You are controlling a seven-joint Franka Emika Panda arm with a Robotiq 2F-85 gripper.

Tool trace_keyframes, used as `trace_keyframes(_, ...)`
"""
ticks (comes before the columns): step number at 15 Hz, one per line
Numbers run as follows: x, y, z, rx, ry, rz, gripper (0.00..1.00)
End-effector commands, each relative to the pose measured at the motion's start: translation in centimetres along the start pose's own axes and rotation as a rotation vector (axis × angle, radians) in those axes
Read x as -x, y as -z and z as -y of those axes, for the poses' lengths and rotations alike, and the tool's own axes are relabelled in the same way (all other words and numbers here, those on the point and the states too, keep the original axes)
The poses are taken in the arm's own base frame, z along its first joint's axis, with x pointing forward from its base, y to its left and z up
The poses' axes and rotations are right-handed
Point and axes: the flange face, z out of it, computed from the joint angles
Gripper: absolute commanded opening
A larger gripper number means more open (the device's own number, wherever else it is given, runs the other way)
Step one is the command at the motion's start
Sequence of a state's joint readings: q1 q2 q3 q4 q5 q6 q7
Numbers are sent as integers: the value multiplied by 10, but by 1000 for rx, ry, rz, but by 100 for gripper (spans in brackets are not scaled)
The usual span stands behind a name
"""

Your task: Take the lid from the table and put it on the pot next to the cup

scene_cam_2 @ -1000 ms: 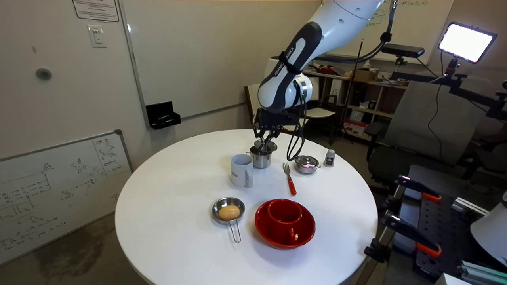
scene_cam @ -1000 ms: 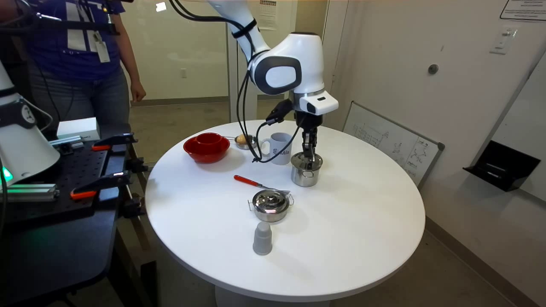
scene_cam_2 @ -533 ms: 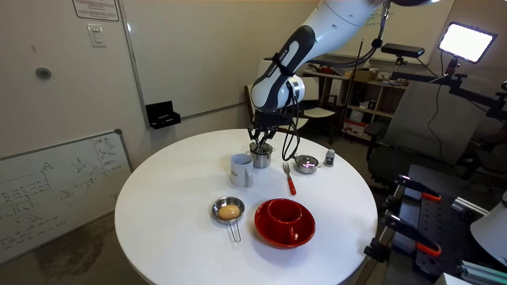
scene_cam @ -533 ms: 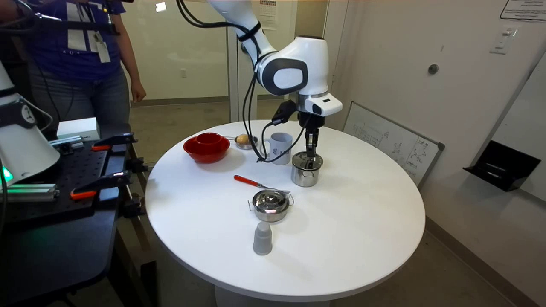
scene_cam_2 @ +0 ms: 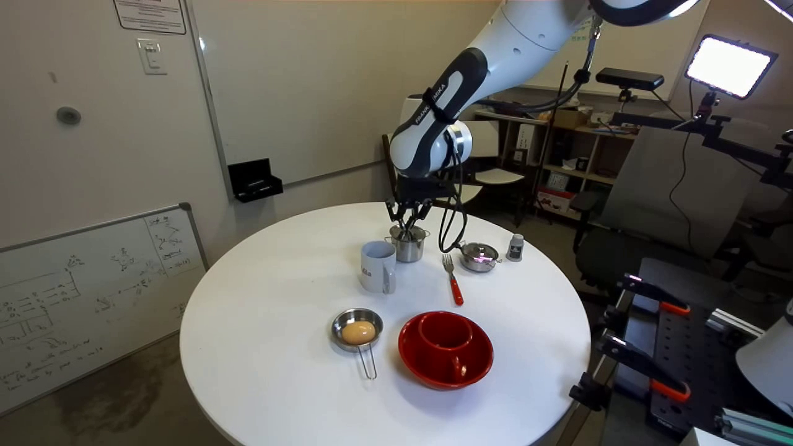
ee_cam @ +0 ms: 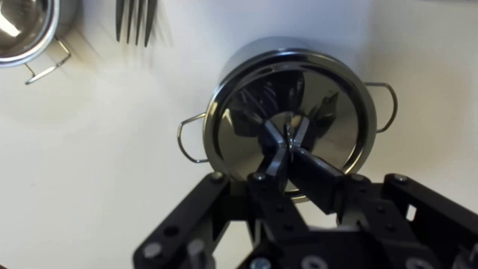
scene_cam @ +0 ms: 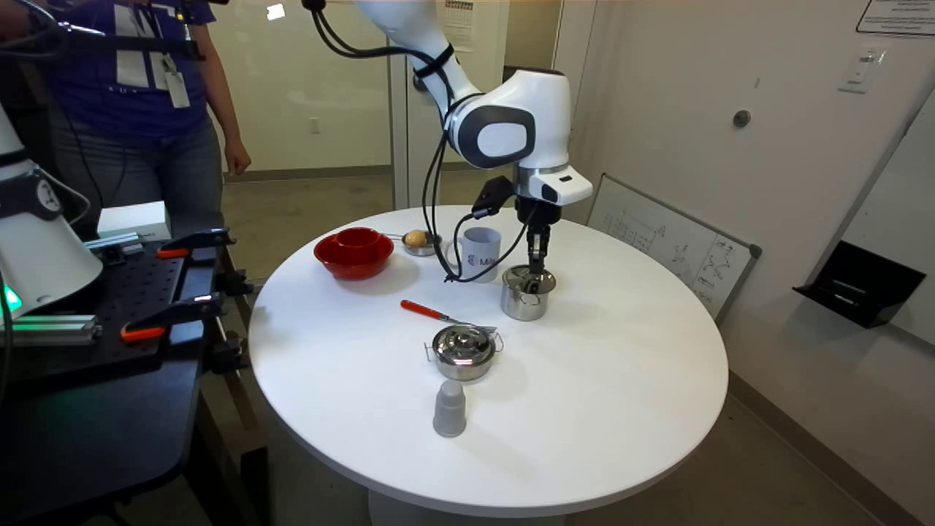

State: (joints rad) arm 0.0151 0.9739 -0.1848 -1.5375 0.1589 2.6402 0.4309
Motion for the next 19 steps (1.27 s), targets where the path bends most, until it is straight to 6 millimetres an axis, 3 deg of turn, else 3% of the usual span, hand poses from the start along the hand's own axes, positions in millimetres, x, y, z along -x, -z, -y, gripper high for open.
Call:
trace_keyframes(1, -8, -6, 1, 10, 17, 11, 37)
trace_keyframes(4, -10, -4, 0, 9, 11, 10, 47)
trace_keyframes(11, -16, 16, -2, -4, -3, -58, 96)
trace_keyframes(16, -29, 40, -7, -36, -5, -175, 100)
trace_keyframes(17, -30, 26, -6, -34, -11, -137, 100)
trace_keyframes(19, -34, 30, -7, -41, -12, -161, 100)
